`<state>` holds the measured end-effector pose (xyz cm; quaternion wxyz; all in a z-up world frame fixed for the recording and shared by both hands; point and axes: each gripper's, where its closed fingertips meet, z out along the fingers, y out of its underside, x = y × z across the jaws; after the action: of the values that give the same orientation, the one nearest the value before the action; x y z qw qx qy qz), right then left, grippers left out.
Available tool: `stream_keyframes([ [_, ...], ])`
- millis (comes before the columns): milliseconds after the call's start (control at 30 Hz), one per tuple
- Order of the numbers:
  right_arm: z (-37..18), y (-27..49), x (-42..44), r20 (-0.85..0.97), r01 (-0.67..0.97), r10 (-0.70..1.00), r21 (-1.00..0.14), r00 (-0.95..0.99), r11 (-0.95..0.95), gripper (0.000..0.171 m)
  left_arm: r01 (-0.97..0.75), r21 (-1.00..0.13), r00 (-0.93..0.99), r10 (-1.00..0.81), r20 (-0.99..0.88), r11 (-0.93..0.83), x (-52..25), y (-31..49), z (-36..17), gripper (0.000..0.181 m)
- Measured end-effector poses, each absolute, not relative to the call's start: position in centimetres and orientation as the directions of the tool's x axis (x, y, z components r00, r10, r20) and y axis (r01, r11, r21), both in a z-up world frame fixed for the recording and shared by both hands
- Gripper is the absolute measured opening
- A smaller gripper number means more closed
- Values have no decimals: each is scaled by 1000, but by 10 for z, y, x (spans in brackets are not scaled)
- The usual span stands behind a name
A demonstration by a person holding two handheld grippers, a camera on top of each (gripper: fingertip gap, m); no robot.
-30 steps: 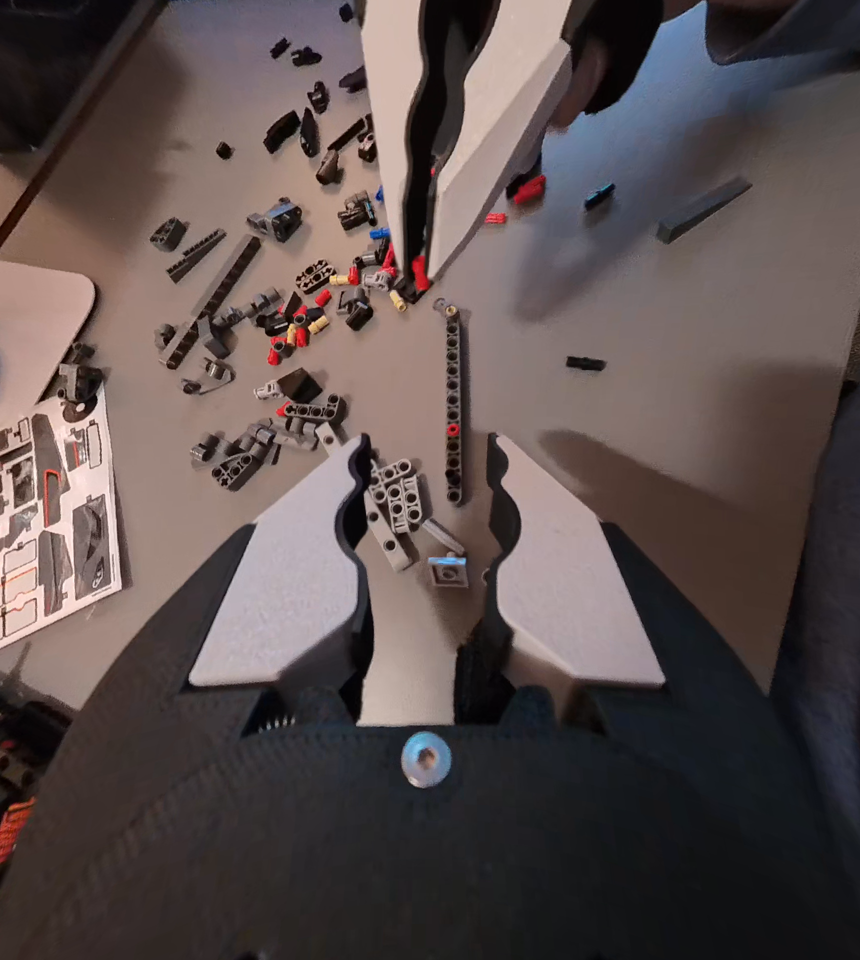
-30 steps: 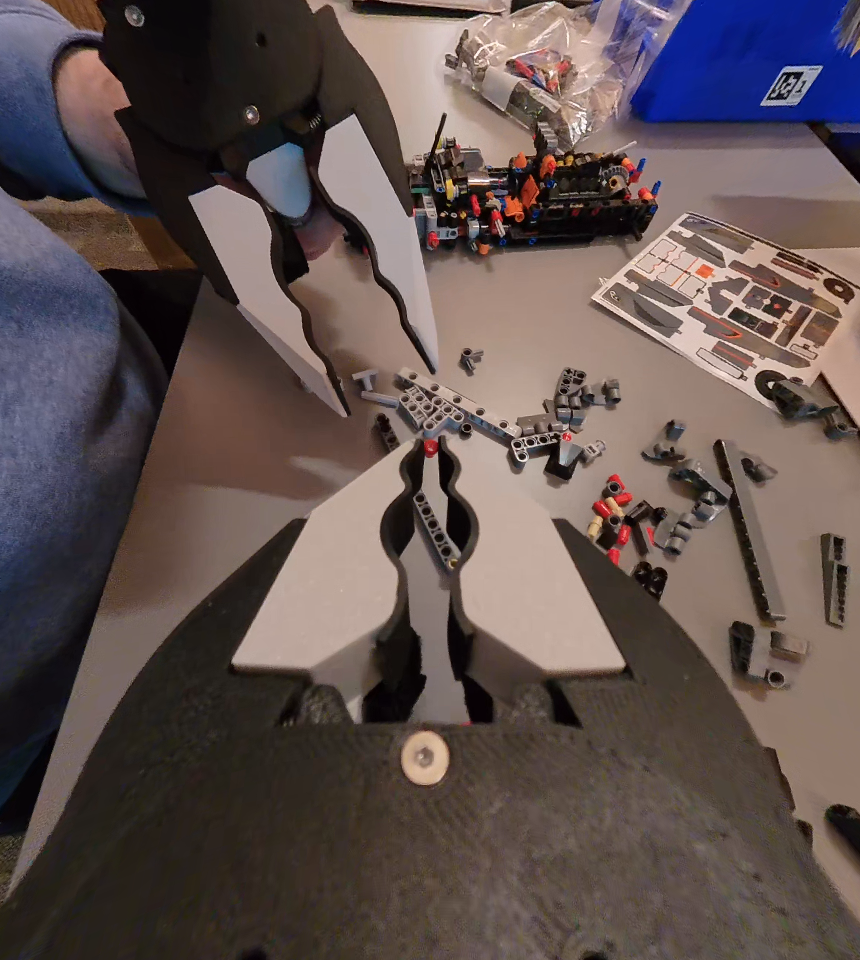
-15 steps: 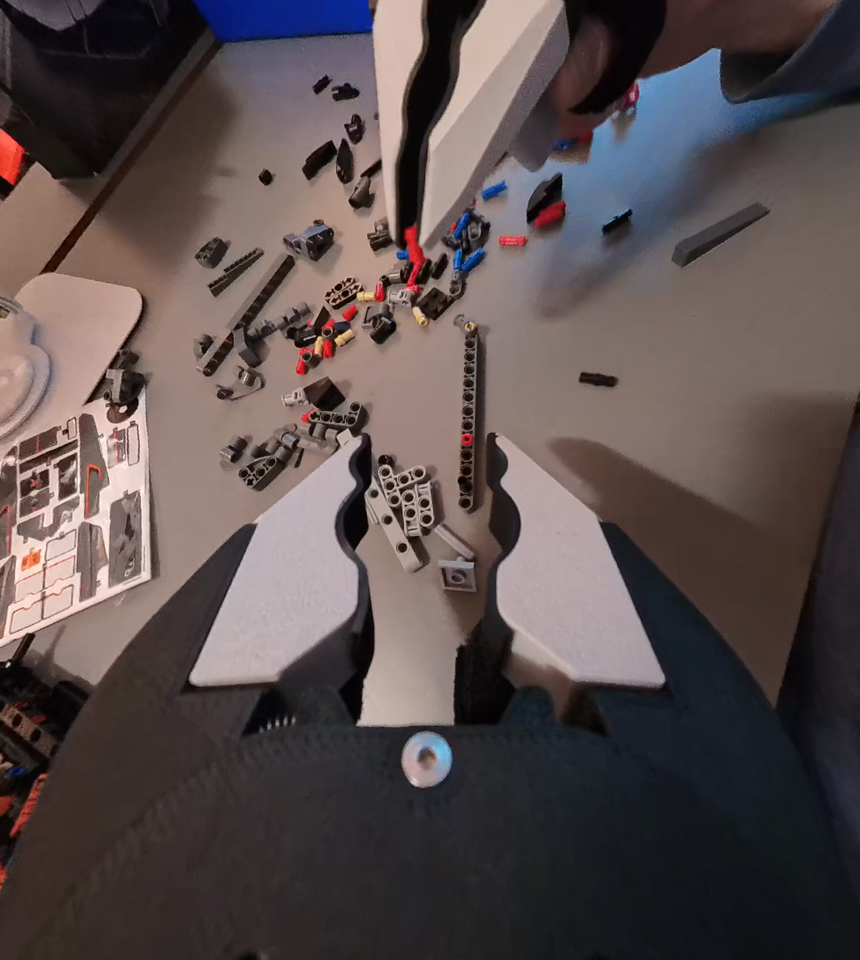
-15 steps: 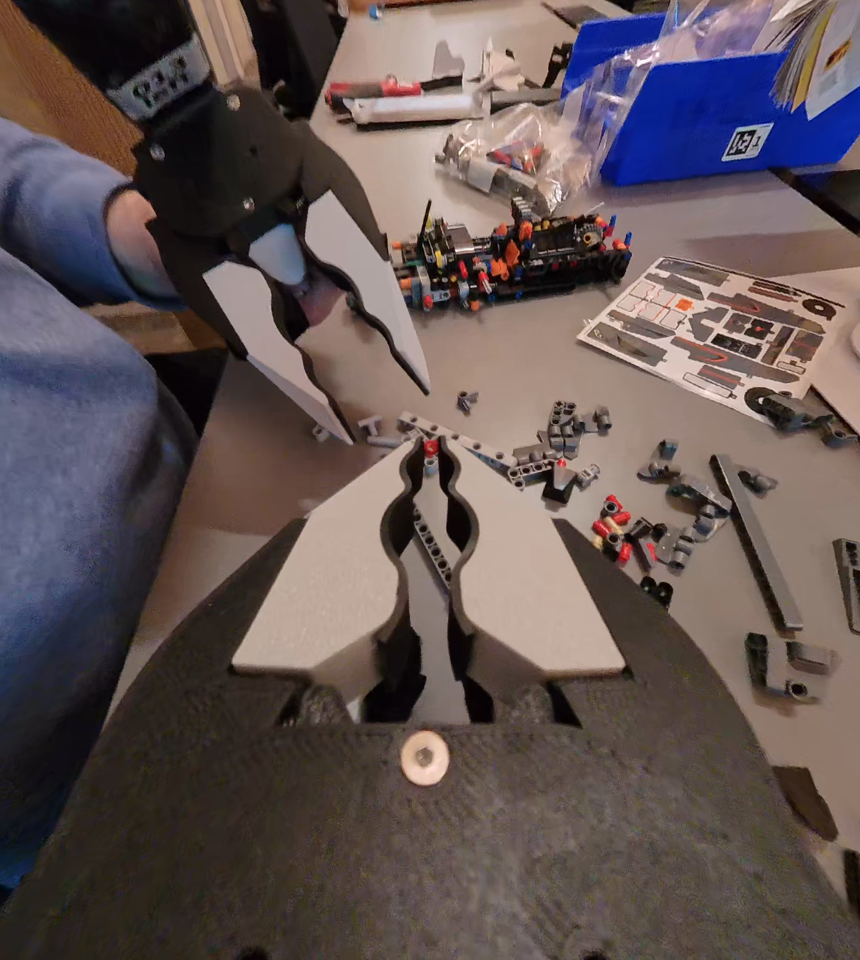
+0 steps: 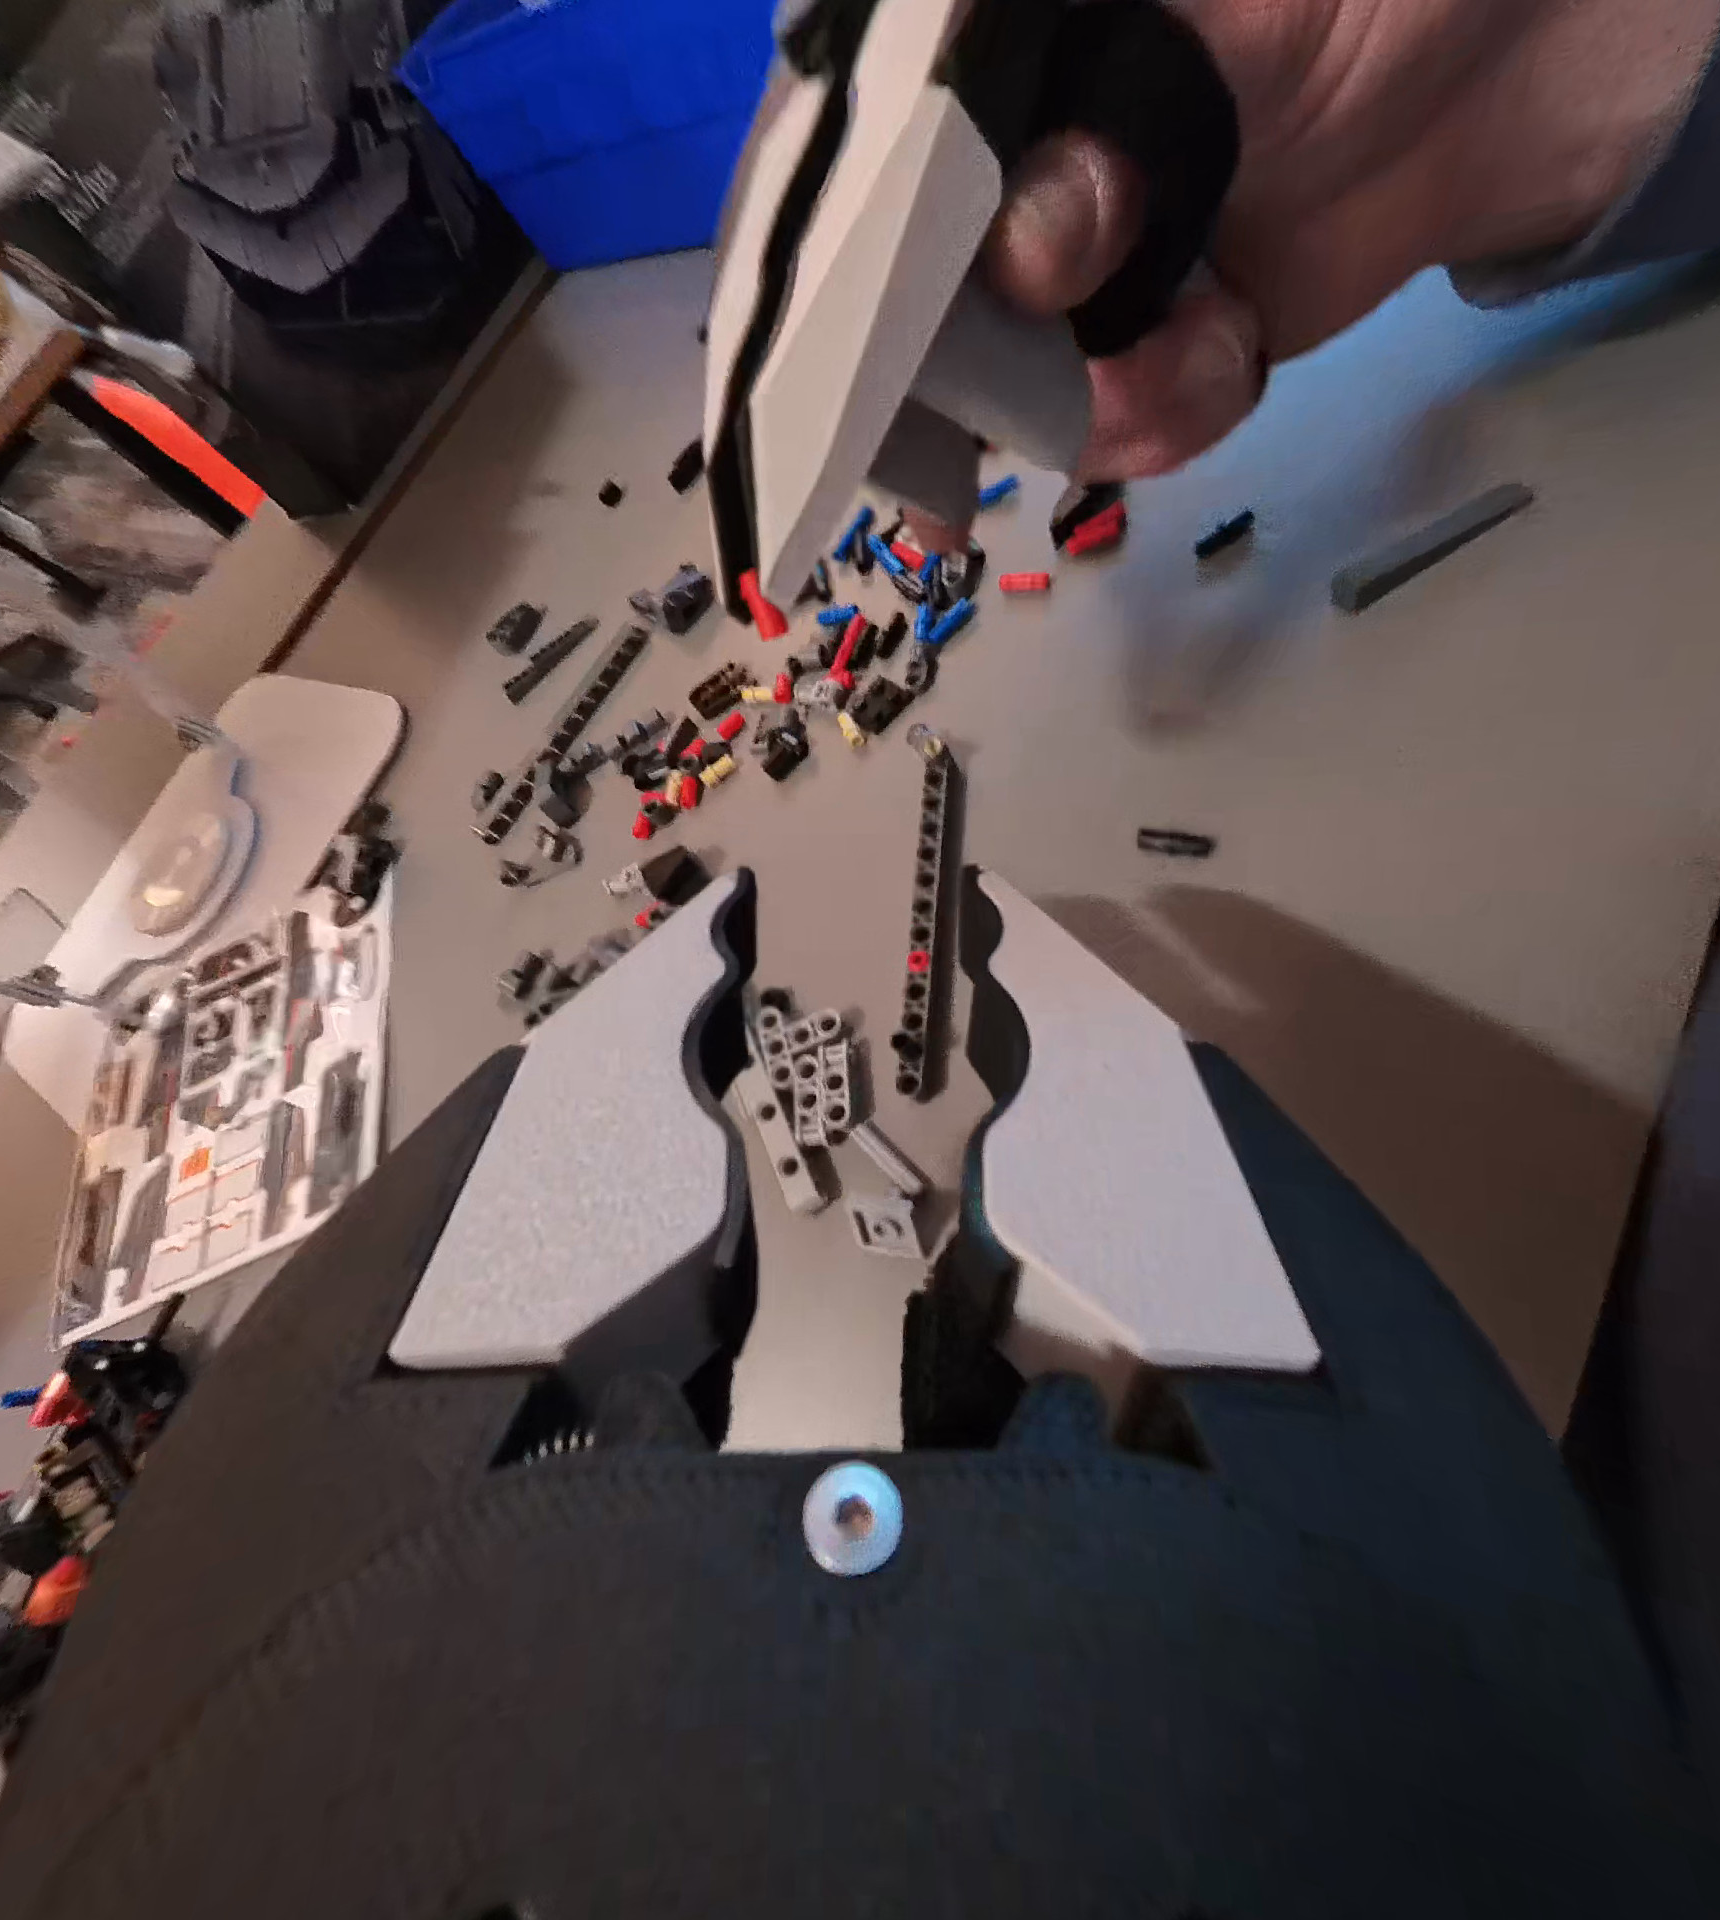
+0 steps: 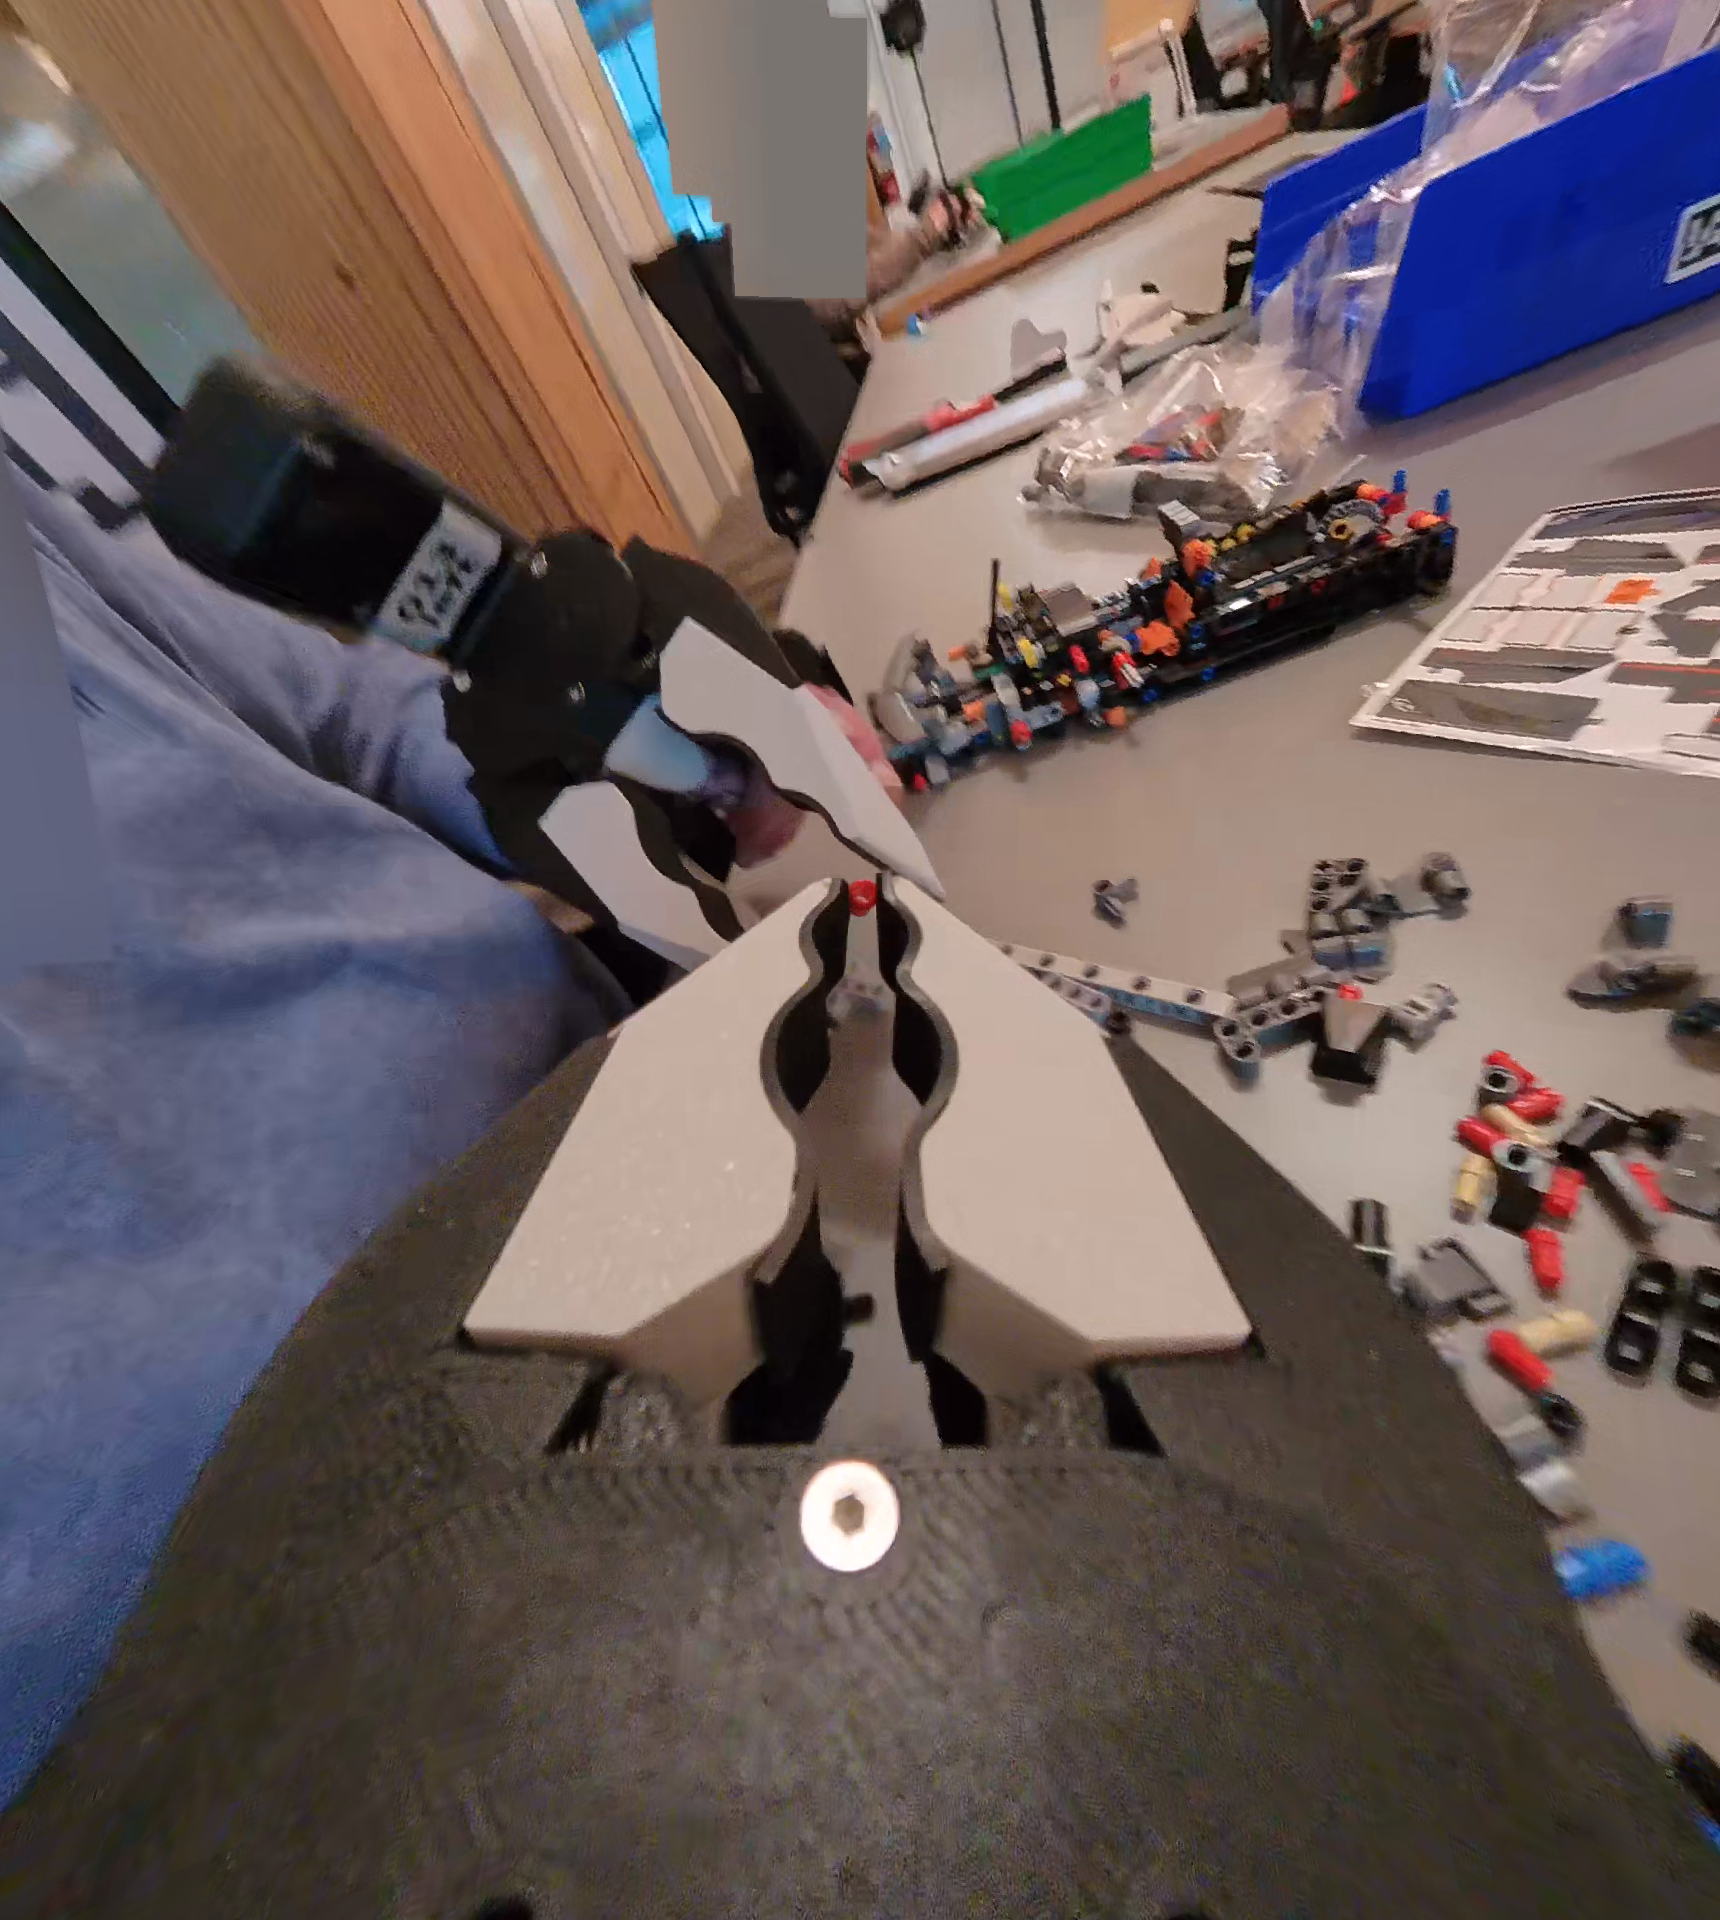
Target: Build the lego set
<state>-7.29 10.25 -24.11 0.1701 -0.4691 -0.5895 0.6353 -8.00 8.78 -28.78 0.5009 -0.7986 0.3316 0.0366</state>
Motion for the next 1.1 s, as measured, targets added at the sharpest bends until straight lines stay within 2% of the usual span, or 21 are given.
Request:
stream_keyframes([
  [100,-233,103,-75,-497,322,696,-868,-519,-379,2,-572,-788,783,-436,-443,-228,-76,97,-270,33],
  [300,-213,117,-75,-588,260,595,-796,-549,-547,2,-578,-799,792,-350,-501,-164,-69,116,-240,25],
  [700,-210,119,-73,-601,257,578,-782,-552,-568,2,-651,-754,743,-275,-610,-84,-67,125,-217,4],
  [1000,-210,121,-74,-597,239,599,-786,-534,-570,3,-671,-736,728,-268,-631,-87,-68,127,-216,2],
  [1100,-208,123,-74,-604,237,591,-779,-535,-581,10,-669,-740,729,-260,-633,-73,-69,126,-212,2],
])
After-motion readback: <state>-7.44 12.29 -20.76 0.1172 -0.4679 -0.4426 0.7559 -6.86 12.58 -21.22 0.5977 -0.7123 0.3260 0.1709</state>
